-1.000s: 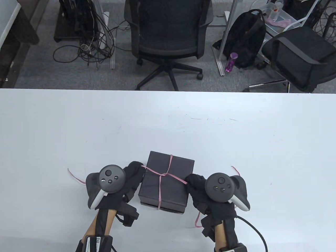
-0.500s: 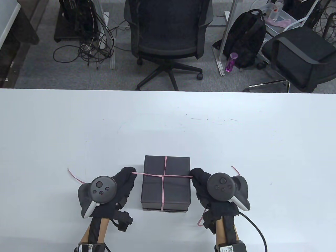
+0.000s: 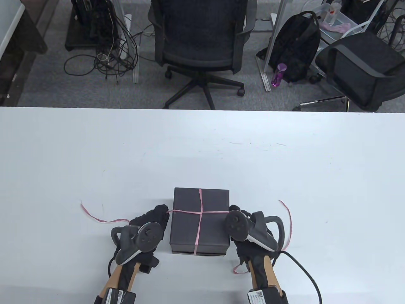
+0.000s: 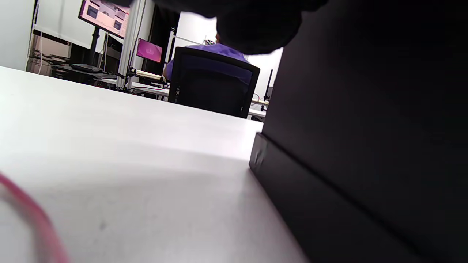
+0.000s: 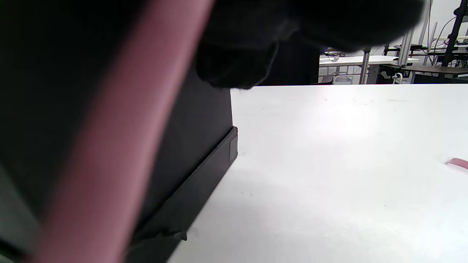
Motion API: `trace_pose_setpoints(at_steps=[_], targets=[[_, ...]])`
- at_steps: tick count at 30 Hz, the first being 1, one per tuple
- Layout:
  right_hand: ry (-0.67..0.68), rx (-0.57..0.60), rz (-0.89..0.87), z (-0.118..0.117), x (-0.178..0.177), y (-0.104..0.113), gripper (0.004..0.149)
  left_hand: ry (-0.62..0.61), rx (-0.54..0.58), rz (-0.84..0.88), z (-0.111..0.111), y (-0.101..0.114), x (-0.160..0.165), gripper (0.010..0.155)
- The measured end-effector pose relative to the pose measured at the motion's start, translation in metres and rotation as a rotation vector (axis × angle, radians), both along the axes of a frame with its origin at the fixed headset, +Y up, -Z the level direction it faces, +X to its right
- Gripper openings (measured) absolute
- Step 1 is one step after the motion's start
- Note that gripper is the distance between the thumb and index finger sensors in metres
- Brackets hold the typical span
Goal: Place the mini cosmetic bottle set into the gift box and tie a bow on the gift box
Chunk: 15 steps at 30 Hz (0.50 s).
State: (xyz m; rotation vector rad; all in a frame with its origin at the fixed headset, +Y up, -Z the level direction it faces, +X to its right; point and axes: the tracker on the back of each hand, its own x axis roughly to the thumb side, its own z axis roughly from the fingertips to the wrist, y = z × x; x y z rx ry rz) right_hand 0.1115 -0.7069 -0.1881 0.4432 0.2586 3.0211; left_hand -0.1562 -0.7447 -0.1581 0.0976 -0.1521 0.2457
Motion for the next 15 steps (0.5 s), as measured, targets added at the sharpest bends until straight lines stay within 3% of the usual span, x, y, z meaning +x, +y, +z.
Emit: trace_pose_setpoints(at_steps=[6, 15], targets=[[-0.005, -0.093, -0.013, -0.003, -0.002, -0.020, 0.043, 0.006, -0.023, -0.030, 0.000, -0.010, 0.010, 0.044], [-0.029, -0.185, -0.061, -0.007, 0.000, -0.039, 0.044, 0.035, -0.161, 0.072, -0.003, -0.027, 0.010, 0.044]])
